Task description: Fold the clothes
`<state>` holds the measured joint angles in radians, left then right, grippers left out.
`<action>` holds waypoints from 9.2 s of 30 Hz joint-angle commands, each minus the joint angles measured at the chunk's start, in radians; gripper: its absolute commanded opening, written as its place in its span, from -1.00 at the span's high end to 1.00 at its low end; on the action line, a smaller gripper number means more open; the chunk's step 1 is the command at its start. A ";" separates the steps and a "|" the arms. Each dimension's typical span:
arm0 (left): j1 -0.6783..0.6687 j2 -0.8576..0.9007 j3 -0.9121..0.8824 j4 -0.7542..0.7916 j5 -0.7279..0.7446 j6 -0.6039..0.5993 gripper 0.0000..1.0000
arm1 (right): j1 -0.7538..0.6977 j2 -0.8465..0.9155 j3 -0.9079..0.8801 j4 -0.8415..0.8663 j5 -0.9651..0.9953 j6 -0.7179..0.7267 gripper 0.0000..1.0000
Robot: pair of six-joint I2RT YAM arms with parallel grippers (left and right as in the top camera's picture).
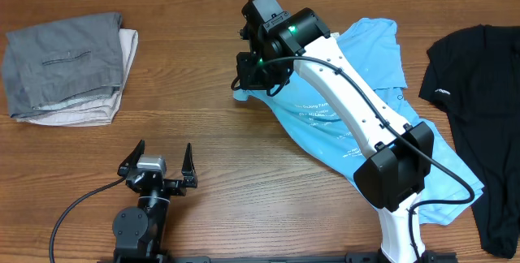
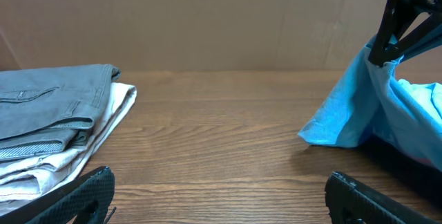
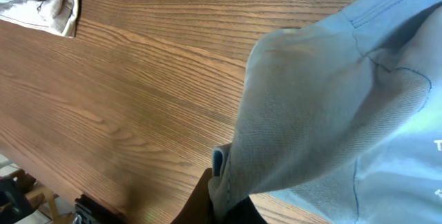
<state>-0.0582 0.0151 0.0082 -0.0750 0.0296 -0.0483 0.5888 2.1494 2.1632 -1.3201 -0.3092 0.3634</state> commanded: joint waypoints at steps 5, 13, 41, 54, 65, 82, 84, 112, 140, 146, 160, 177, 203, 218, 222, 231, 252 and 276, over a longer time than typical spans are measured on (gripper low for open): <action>0.005 -0.011 -0.003 0.036 -0.014 0.034 -0.99 | -0.001 -0.027 -0.003 0.006 0.002 0.003 0.92; 0.005 -0.008 0.087 0.022 0.231 -0.022 -1.00 | -0.001 -0.027 -0.003 0.006 0.003 0.003 0.92; -0.003 1.348 1.146 -0.647 0.526 0.093 -1.00 | -0.065 -0.027 -0.003 -0.003 -0.014 0.030 0.92; -0.180 1.588 1.131 -0.530 0.338 0.114 -1.00 | -0.067 -0.027 -0.003 0.003 -0.018 0.030 0.92; -0.251 1.704 1.115 -0.331 0.196 -0.018 -1.00 | -0.070 -0.027 -0.003 -0.017 -0.097 0.029 0.92; -0.219 1.801 1.105 -0.186 0.283 -0.122 -1.00 | -0.108 -0.027 -0.003 -0.032 -0.232 0.029 0.92; -0.217 1.801 1.105 -0.178 0.288 -0.142 -1.00 | -0.108 -0.027 -0.003 -0.033 -0.232 0.029 0.92; -0.046 1.798 1.104 -0.335 0.610 -0.397 0.42 | -0.108 -0.027 -0.003 -0.047 -0.231 0.030 0.91; -0.069 1.798 0.745 0.385 0.747 -1.412 -0.57 | -0.108 -0.027 -0.003 -0.045 -0.223 0.030 0.90; -0.132 1.798 0.734 0.550 0.692 -1.538 -0.61 | -0.107 -0.027 -0.003 -0.042 -0.223 0.030 0.90; -0.171 1.798 0.734 0.552 0.613 -1.594 -0.63 | -0.106 -0.027 -0.003 -0.043 -0.223 0.030 0.90; -0.177 1.798 0.734 0.604 0.544 -1.706 -0.96 | -0.106 -0.027 -0.003 -0.054 -0.216 0.029 0.90; -0.244 1.798 0.734 0.618 0.442 -1.612 -1.00 | -0.106 -0.027 -0.003 -0.055 -0.216 0.030 0.89; -0.214 1.798 0.734 0.640 0.478 -1.563 -0.23 | -0.106 -0.027 -0.003 -0.072 -0.216 0.030 0.89; -0.175 1.798 0.734 0.640 0.528 -1.501 -0.14 | -0.106 -0.027 -0.003 -0.072 -0.216 0.030 0.88; -0.023 1.798 0.734 0.625 0.726 -1.276 0.51 | -0.106 -0.027 -0.003 -0.069 -0.216 0.030 0.82; -0.045 1.798 0.733 0.278 0.759 -1.201 -1.00 | -0.087 -0.027 -0.003 -0.046 -0.216 0.031 0.82; -0.126 1.798 0.733 0.608 0.652 -1.514 -0.85 | -0.087 -0.027 -0.003 -0.054 -0.201 0.031 0.81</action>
<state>-0.2047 1.8053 0.7395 0.5320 0.6556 -1.5391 0.4984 2.1494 2.1632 -1.3773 -0.5110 0.3923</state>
